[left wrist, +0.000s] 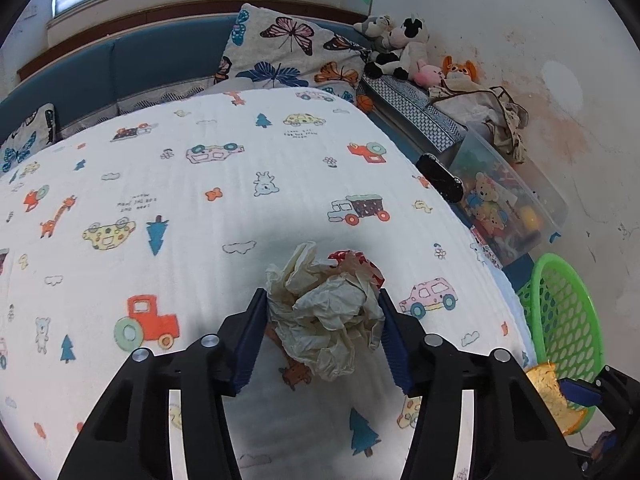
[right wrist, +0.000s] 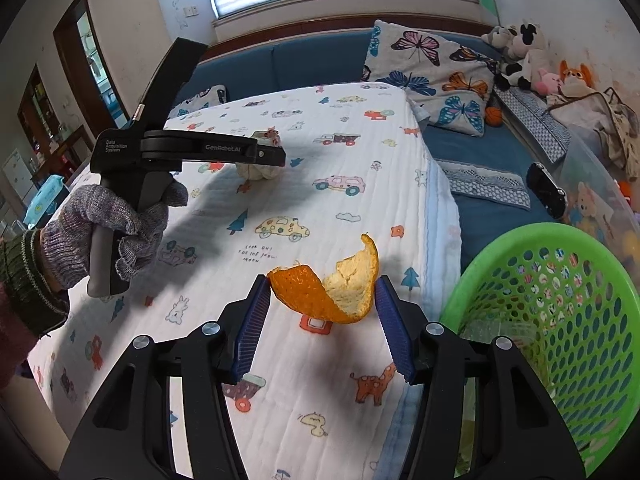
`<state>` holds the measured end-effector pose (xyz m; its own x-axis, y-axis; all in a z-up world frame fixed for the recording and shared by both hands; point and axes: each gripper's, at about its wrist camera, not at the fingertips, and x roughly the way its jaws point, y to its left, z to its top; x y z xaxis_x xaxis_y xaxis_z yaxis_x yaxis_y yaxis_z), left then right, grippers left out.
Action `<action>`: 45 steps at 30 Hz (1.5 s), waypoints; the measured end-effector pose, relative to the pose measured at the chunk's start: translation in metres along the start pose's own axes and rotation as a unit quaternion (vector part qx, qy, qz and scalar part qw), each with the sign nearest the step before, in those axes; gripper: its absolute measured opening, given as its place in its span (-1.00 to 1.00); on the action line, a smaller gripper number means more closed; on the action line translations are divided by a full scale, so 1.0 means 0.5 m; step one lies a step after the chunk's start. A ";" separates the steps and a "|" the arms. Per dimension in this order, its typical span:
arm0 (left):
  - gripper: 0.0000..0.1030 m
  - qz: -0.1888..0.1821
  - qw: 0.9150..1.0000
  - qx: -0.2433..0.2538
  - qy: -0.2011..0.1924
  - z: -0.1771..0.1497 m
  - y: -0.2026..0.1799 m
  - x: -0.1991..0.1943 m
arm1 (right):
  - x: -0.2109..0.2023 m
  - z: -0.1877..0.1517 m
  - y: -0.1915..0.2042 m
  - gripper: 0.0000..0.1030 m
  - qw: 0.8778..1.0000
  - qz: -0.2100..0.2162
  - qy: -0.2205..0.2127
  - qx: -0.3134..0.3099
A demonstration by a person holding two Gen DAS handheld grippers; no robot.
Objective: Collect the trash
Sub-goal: 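Carry the orange peel over the basket and open the right tool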
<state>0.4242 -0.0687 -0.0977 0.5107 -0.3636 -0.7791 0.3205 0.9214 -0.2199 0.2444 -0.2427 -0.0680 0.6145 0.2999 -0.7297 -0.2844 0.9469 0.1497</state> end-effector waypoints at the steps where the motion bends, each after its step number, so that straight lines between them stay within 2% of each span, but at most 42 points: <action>1: 0.00 0.000 1.000 0.000 -0.001 -0.001 -0.001 -0.004 | -0.003 -0.001 0.000 0.06 1.000 0.000 -0.001 0.000; 16: -0.02 -0.002 1.000 0.021 -0.021 -0.044 -0.048 -0.101 | -0.065 -0.021 0.015 0.05 1.000 0.000 -0.023 0.002; 23: -0.02 -0.011 0.999 0.033 -0.028 -0.073 -0.089 -0.154 | -0.114 -0.035 -0.009 0.05 0.999 -0.012 -0.039 0.014; 36: -0.02 -0.048 0.996 0.065 -0.045 -0.115 -0.207 -0.229 | -0.208 -0.089 -0.109 0.05 0.994 -0.076 -0.057 0.045; 45: -0.02 -0.074 0.992 0.095 -0.043 -0.131 -0.298 -0.238 | -0.240 -0.126 -0.208 0.05 0.987 -0.121 -0.054 0.087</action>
<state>0.2635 -0.1536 -0.0109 0.5101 -0.5113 -0.6916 0.5371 0.8174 -0.2082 0.1539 -0.3842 -0.0380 0.7262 0.0643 -0.6845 0.0058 0.9950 0.0996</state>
